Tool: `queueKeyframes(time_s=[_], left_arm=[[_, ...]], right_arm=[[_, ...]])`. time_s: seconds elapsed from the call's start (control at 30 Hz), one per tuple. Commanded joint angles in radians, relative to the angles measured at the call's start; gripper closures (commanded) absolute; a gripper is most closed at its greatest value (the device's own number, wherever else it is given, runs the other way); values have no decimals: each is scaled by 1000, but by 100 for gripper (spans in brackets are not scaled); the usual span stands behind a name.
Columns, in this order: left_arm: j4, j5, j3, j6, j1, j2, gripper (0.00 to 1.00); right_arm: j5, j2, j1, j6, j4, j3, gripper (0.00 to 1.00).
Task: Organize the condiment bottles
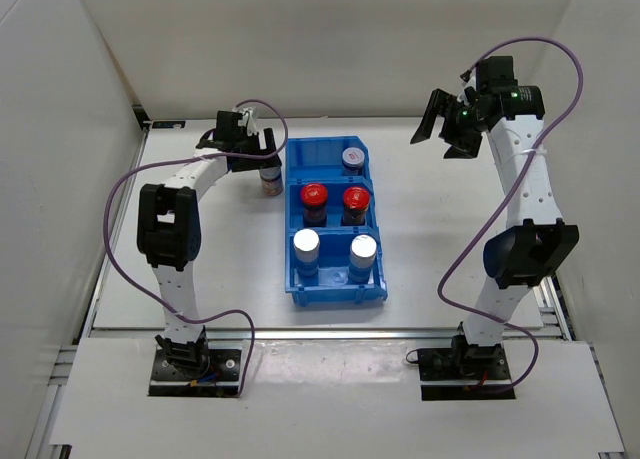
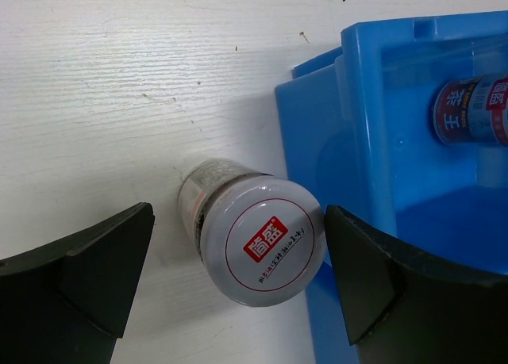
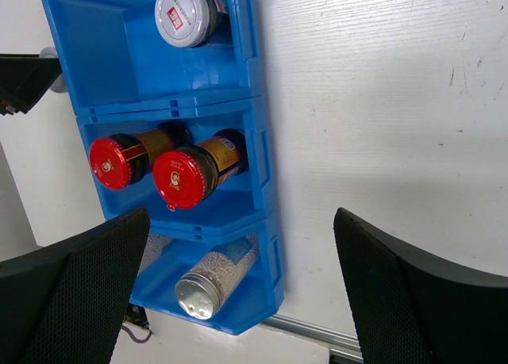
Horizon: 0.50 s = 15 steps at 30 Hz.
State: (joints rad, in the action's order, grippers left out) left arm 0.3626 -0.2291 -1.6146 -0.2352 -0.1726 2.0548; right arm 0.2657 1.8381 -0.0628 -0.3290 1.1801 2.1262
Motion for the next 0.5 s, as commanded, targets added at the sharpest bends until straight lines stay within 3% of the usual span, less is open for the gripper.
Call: queueKeyframes(time_s=[0.0, 0.3, 0.47], left_arm=[[4, -26, 13, 11, -4, -44, 1], [16, -13, 32, 2, -4, -35, 15], [38, 46, 50, 33, 5, -70, 16]], right_arm=[[21, -13, 0, 7, 9, 3, 0], [21, -13, 0, 16, 9, -6, 0], [30, -13, 0, 16, 9, -15, 0]])
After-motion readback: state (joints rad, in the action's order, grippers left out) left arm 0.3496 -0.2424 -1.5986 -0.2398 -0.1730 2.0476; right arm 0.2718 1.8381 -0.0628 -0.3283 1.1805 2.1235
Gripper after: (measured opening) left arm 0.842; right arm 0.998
